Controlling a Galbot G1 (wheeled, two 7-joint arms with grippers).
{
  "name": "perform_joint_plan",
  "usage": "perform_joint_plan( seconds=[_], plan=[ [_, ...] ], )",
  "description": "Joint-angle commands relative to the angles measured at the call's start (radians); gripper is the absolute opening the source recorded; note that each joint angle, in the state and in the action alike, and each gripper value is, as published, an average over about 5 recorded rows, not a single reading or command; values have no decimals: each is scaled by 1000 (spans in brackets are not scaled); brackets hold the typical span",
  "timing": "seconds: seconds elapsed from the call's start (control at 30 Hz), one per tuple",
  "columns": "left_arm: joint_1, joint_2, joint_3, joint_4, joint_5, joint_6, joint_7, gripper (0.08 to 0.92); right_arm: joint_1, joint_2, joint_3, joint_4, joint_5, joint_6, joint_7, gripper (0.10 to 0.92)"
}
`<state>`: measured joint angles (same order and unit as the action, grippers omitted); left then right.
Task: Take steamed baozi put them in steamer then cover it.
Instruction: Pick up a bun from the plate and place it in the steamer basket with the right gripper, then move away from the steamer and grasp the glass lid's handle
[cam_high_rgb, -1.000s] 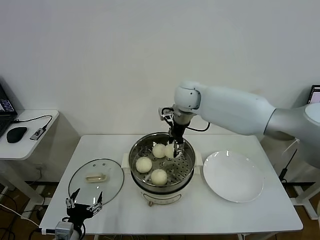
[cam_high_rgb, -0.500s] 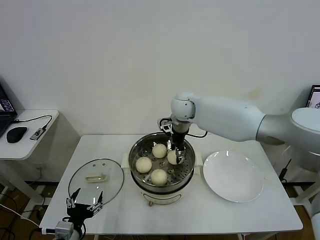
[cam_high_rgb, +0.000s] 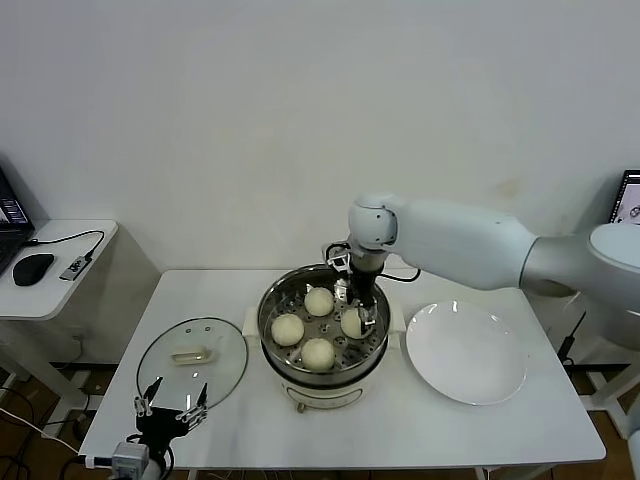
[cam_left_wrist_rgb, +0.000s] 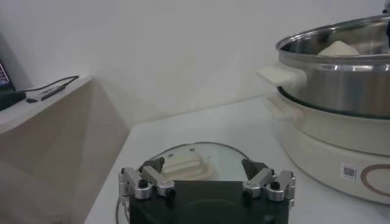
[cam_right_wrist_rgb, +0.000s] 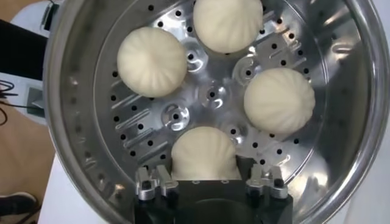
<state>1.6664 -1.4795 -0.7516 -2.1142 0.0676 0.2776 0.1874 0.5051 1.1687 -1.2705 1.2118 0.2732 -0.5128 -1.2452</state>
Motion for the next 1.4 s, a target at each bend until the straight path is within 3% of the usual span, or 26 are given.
perform_joint_plan(
  seconds=[0.03, 0.13, 0.3, 0.43, 0.7, 0.87, 1.1, 1.23, 1.4],
  plan=[
    [-2, -2, 1, -1, -30, 3, -11, 823, 72, -181, 101, 98, 30, -1, 7, 817],
    [-8, 1, -1, 4, -71, 8, -30, 823, 68, -288, 175, 148, 151, 8, 119, 822],
    [-20, 3, 0, 17, -161, -13, -73, 823, -113, -451, 421, 235, 368, 35, 501, 823],
    [-42, -4, 15, 48, -203, -91, -97, 823, -390, -580, 774, 333, 365, 65, 702, 823],
    [-68, 16, 13, 86, -189, -72, -88, 823, -957, -715, 1235, 517, 396, 231, 1013, 823],
    [-69, 20, 0, 86, -133, -67, -77, 823, -1310, -597, 1559, 539, 385, 310, 1107, 823],
    [-92, 15, -20, 100, 10, -68, -37, 823, -1734, -191, 1991, 652, 338, 377, 1175, 823],
    [-108, 16, -24, 105, 22, -68, -25, 823, -1897, -27, 2085, 700, 299, 438, 1169, 823],
    [-129, 11, -26, 112, 127, -83, -50, 823, -2002, 75, 2130, 736, 298, 457, 1163, 823]
  ],
)
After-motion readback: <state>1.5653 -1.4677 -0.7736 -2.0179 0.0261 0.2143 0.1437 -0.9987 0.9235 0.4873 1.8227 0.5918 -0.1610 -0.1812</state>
